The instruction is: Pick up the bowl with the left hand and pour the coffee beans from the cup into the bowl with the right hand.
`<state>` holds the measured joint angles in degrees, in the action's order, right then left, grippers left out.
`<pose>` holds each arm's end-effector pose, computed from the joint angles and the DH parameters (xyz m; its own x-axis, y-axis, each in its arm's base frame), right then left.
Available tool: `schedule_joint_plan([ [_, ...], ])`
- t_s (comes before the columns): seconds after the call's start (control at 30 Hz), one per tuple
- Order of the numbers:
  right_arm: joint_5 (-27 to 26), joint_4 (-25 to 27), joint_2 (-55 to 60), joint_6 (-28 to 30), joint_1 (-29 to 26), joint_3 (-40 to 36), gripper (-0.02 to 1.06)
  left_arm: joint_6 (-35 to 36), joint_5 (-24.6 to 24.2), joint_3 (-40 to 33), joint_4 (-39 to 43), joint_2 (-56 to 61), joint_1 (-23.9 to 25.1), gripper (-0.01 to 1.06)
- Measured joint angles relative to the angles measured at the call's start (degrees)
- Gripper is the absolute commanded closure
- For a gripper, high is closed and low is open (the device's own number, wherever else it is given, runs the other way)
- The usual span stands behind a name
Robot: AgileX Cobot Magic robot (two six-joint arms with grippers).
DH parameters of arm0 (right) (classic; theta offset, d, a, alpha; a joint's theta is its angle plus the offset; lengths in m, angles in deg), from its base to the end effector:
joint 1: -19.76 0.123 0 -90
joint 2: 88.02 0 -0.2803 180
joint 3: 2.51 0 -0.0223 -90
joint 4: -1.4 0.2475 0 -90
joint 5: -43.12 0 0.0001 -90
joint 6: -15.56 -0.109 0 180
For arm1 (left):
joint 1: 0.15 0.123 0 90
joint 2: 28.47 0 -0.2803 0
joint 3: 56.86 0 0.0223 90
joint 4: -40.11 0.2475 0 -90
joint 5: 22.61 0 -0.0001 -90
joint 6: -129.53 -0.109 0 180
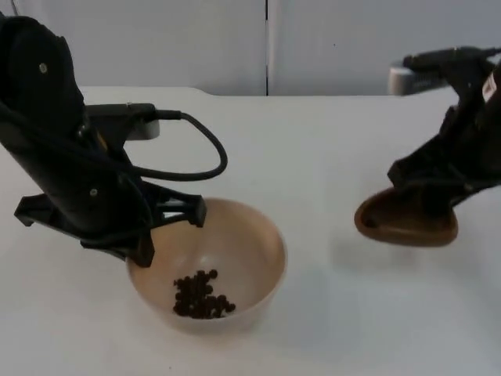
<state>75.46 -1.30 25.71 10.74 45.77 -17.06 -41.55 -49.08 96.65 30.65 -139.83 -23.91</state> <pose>0.3221 0.1541 0.1410 -0.8659 -0.3732 -0.3330 -0.3929 0.9195 -0.0090 0.2847 -0.1341 0.1110 -0.9653 0.0990 -0.2418 0.1379 0.9791 -0.1496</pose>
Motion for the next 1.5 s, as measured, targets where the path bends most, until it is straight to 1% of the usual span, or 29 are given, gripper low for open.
schedule_joint_plan([
  [0.17, -2.6, 0.0, 1.8, -0.5, 0.0, -1.6, 1.04, 0.0, 1.9, 0.0, 0.2, 0.0, 0.0, 1.05],
  [0.2, -2.6, 0.0, 1.8, -0.5, 0.0, -1.6, 1.04, 0.0, 1.9, 0.0, 0.2, 0.0, 0.0, 1.05],
  [0.33, -5.5, 0.0, 4.6, -2.5, 0.0, -2.2, 1.04, 0.0, 2.0, 0.0, 0.2, 0.0, 0.0, 1.05],
  [0.67, -8.9, 0.0, 10.4, -3.4, 0.0, -2.2, 1.04, 0.0, 2.3, 0.0, 0.9, -0.1, 0.0, 1.05],
  [1.0, -9.4, 0.0, 10.7, -3.4, 0.0, -2.2, 1.04, 0.0, 2.3, 0.0, 0.9, -0.1, 0.0, 1.05],
  [1.13, -9.6, 0.0, 10.8, -4.6, 0.0, -2.2, 1.04, 0.0, 2.3, 0.0, 0.9, -0.1, 0.0, 1.05],
  [1.3, -9.9, 0.0, 10.8, -5.0, 0.0, -2.2, 1.04, 0.0, 3.5, 0.0, 0.9, -0.4, 0.0, 1.05],
  [1.5, -10.1, 0.1, 10.8, -5.0, 0.0, -2.2, 1.04, -0.6, 3.9, 0.0, 1.3, -0.6, 0.0, 1.05],
])
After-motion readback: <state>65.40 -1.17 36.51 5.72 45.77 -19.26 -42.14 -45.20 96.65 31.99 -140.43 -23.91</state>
